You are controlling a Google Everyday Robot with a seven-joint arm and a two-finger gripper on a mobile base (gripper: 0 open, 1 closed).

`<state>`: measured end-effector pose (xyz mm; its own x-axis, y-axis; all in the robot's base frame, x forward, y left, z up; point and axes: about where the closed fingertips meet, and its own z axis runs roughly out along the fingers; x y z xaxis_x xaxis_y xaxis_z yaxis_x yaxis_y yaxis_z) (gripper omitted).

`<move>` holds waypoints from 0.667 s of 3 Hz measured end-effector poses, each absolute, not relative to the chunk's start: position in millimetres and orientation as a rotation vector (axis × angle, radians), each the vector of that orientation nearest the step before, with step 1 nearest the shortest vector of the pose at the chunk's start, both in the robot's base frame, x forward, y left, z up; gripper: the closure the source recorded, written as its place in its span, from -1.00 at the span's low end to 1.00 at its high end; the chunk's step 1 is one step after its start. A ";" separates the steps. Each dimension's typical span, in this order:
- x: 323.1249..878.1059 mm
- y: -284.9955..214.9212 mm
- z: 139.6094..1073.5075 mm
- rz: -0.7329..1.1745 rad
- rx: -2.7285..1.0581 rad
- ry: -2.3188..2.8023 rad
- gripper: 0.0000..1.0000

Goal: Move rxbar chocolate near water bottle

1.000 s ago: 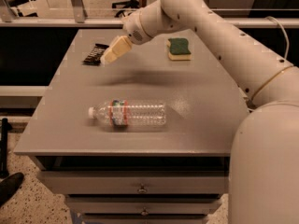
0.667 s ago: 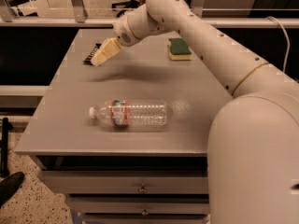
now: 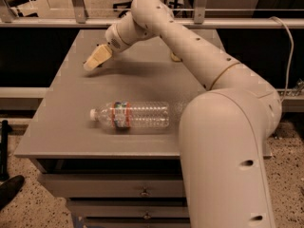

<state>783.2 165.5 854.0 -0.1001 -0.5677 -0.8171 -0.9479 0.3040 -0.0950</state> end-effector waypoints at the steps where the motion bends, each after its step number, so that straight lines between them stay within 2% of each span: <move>1: 792.7 173.8 839.0 0.605 -1.345 1.826 -0.55; 2: 797.7 168.6 835.1 0.597 -1.316 1.854 0.09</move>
Offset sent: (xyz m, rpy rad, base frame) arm 0.0210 -0.0013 -0.0195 -0.0161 0.0520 -0.0839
